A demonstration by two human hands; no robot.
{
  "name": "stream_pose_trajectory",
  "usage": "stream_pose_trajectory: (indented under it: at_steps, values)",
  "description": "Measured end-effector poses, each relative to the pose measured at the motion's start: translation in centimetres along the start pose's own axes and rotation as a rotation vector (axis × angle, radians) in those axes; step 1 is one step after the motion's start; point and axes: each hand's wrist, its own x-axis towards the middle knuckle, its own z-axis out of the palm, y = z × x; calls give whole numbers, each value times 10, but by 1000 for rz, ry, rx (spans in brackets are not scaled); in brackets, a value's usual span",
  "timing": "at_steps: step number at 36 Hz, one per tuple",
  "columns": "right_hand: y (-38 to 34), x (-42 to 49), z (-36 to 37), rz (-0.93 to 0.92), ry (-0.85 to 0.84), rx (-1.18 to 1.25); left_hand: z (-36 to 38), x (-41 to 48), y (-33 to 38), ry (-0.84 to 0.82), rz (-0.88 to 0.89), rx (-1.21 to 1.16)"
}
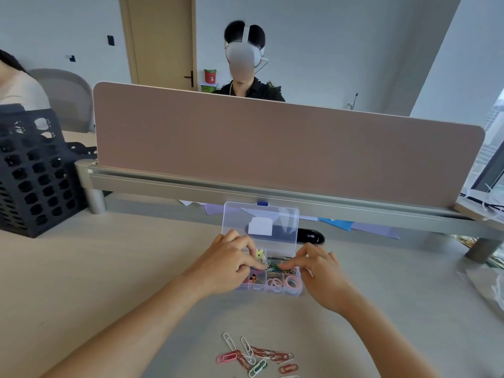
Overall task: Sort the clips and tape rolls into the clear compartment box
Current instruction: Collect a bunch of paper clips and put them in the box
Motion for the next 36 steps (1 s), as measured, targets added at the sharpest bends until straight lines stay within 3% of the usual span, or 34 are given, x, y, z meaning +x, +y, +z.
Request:
stream_pose_trajectory:
  at_steps: [3,6,12,21,25,28,36]
  values:
    - [-6,-3,-2,14,64,24,0,0,7,-29,-15,18]
    - [-9,-6,-6,27,86,55,-1,-1,10,46,-35,9]
    - [-17,-16,0,52,-31,-21,-1,-9,11,-32,-87,60]
    - [-29,-36,-1,-6,29,112,-6,-26,21,42,-112,-119]
    - [-37,-57,-7,-46,-6,217,-7,-42,35,43,-68,-220]
    - [-41,-77,-10,-28,-73,344,-6,-61,43,-46,-63,-266]
    - [-34,-122,-5,12,-233,438,-11,-105,36,-132,-204,-324]
